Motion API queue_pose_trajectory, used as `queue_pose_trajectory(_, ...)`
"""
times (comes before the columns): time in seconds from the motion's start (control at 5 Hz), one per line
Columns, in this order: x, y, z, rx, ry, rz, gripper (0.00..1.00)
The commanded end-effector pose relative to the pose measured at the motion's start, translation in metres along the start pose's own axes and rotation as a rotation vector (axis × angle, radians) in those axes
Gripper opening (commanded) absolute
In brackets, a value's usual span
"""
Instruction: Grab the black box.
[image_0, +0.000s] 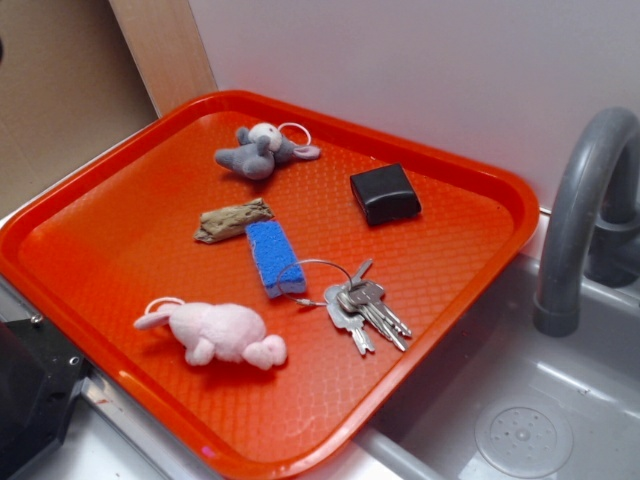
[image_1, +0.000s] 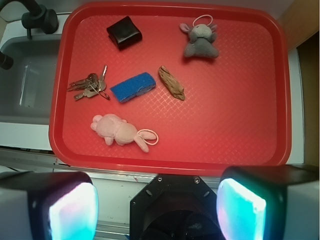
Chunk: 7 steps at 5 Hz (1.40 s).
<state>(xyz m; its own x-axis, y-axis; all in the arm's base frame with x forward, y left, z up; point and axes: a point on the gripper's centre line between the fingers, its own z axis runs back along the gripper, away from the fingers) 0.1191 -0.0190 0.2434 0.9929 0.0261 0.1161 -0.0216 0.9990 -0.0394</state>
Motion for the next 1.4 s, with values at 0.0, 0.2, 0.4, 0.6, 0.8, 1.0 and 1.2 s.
queue_pose_trajectory(0.0,0.0,0.0,0.0,0.0,0.0,0.0,1.0)
queue_pose_trajectory(0.2,0.03,-0.022,-0.006,-0.022,-0.021,0.135,1.0)
queue_pose_trajectory(0.4,0.062,-0.041,-0.016,-0.019,-0.045,0.255,1.0)
queue_pose_trajectory(0.6,0.089,-0.06,-0.033,-0.005,-0.085,0.357,1.0)
queue_pose_trajectory(0.8,0.12,-0.072,-0.057,0.039,-0.133,0.498,1.0)
queue_pose_trajectory(1.0,0.147,-0.072,-0.084,0.091,-0.177,0.605,1.0)
queue_pose_trajectory(1.2,0.166,-0.06,-0.107,0.132,-0.21,0.709,1.0)
